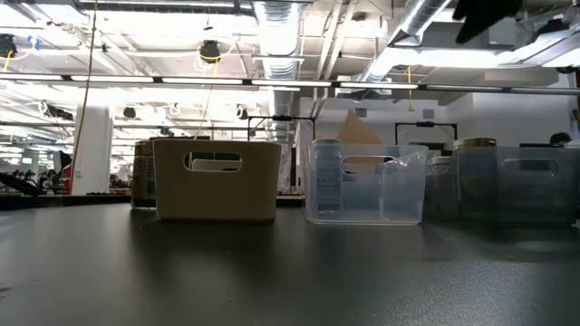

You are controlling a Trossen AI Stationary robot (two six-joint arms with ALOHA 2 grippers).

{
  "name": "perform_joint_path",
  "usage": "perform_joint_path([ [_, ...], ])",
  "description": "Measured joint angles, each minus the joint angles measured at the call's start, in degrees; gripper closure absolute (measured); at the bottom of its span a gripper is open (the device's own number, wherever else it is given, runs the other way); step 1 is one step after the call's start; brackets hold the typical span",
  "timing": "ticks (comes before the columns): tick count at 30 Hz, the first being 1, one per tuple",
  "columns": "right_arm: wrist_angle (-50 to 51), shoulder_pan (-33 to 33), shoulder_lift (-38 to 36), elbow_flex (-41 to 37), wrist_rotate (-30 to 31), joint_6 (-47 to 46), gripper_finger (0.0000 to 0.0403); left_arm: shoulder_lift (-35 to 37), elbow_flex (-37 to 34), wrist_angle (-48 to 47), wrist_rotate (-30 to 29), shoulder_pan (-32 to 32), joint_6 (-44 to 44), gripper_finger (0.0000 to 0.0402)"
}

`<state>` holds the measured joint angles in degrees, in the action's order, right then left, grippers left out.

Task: Sort spices by type
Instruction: Put the bottom right red seasoning can into the white bin

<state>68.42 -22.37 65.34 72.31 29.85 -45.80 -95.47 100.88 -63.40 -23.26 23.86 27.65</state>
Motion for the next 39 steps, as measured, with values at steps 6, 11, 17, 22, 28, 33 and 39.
perform_joint_path([
  [6, 1.4, -1.2, 1.4, 6.1, 0.0, -5.5, 0.0086, 7.5, -7.5, 9.8, -2.2, -4.1, -9.8, 0.0118],
  [11, 6.6, -2.1, 7.1, 12.7, -2.0, -11.3, 0.0086, 18.2, -23.5, 23.3, 0.7, -7.4, -12.4, 0.0118],
  [17, 19.8, -2.0, 16.7, 22.4, -11.9, -23.4, 0.0091, 31.6, -40.8, 36.5, 2.2, -9.5, -11.3, 0.0118],
  [22, 20.8, -5.6, 21.2, 25.3, -20.3, -34.0, 0.0092, 39.9, -48.9, 40.4, 2.2, -10.0, -9.4, 0.0118],
  [28, 21.0, -13.7, 24.9, 24.6, -22.7, -49.5, 0.0092, 45.0, -52.4, 41.1, 2.2, -10.0, -6.7, 0.0118],
  [33, 17.6, -19.8, 27.4, 23.1, -24.0, -59.5, 0.0093, 45.6, -52.5, 41.2, 2.2, -10.0, -7.5, 0.0118],
  [39, 18.0, -26.3, 32.1, 23.0, -25.5, -70.9, 0.0093, 45.6, -52.5, 41.3, 2.2, -10.0, -7.9, 0.0118],
])
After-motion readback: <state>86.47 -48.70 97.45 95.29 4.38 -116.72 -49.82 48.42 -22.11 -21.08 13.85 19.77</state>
